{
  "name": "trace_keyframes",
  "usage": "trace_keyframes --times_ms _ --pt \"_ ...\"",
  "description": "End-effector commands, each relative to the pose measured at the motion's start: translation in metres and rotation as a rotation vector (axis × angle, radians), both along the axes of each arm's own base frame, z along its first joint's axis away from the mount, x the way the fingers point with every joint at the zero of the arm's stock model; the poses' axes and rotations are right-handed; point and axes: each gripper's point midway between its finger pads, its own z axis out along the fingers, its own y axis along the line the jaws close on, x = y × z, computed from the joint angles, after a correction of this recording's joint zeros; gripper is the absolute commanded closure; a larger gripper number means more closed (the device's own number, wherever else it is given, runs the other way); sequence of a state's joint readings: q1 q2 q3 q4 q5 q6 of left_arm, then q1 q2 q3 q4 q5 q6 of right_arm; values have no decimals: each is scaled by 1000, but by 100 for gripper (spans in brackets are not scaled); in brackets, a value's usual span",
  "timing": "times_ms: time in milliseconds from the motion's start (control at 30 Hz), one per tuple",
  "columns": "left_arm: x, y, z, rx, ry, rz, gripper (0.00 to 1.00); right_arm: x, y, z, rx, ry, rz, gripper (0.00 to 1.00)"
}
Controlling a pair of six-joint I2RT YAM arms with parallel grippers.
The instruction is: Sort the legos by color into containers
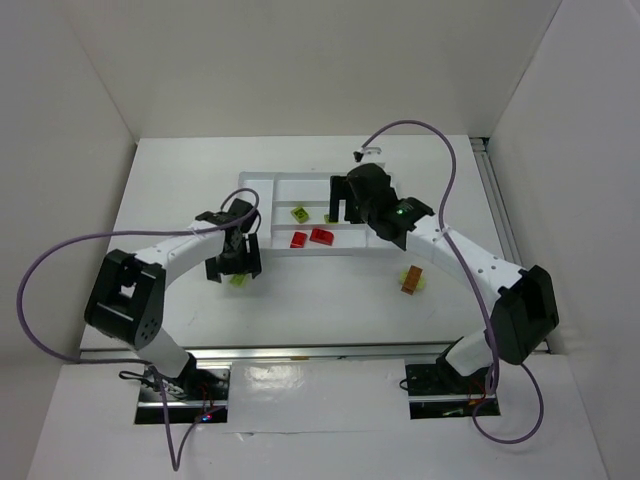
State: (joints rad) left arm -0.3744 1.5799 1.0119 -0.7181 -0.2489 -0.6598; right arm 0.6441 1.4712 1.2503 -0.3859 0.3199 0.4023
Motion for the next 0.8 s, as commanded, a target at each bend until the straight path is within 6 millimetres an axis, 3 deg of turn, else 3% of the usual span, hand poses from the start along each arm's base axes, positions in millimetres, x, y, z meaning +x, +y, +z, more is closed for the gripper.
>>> trace_keyframes --times_ms 0,100,200,433,567,700,733,767 --pt "9 -4 -7 -6 -1 13 8 -9 -16 -8 -37 38 -36 8" --pt "10 -20 -14 -80 33 -5 10 -9 -16 -8 -37 38 -36 11" --pt "11 -22 -20 -71 25 -13 15 -10 -21 -13 -58 44 -53 15" --pt "11 -27 -25 -46 12 -24 38 -12 -27 -17 -73 45 -67 19" --pt "6 -32 -19 -40 1 -39 36 -10 -25 -18 -72 44 -67 20" --pt "-2 -44 -18 -55 6 -79 21 -11 -26 -22 -77 51 -67 20" --pt "1 -39 -17 -31 -6 -73 15 -11 -26 -22 -77 51 -67 20" --pt "0 -35 -17 -7 -5 -69 15 -11 -26 -22 -77 51 -67 21"
